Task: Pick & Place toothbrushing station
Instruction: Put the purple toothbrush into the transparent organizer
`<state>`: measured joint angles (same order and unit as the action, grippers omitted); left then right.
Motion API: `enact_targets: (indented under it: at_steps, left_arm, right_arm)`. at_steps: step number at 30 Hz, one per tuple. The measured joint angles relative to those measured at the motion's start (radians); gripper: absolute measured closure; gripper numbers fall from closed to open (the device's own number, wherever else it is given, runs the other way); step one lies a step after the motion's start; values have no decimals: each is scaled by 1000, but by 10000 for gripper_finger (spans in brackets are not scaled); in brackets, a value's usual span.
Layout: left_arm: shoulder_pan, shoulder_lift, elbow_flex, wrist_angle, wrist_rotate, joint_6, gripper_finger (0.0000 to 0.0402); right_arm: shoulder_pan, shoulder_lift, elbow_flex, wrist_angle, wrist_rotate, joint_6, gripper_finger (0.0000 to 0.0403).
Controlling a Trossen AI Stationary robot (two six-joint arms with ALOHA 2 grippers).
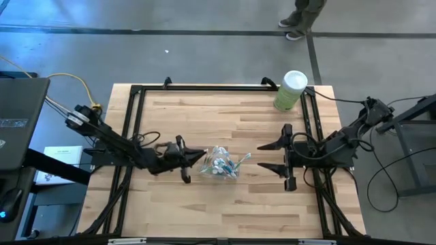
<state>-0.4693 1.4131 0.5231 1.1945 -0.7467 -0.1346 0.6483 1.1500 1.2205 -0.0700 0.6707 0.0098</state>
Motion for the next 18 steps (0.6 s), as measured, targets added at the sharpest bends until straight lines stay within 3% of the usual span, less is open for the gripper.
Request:
enact_targets:
  at_steps: [7, 13, 18]
  left_arm:
    - [12, 64, -37, -9, -9, -57, 401]
    - [44, 75, -85, -19, 64, -112, 399]
    - [36, 74, -87, -16, 105, -46, 392]
  right_arm:
    - [0, 2, 0, -24, -1, 50, 204]
    - [0, 16, 0, -17, 2, 51, 204]
    - [0, 27, 0, -2, 2, 51, 204]
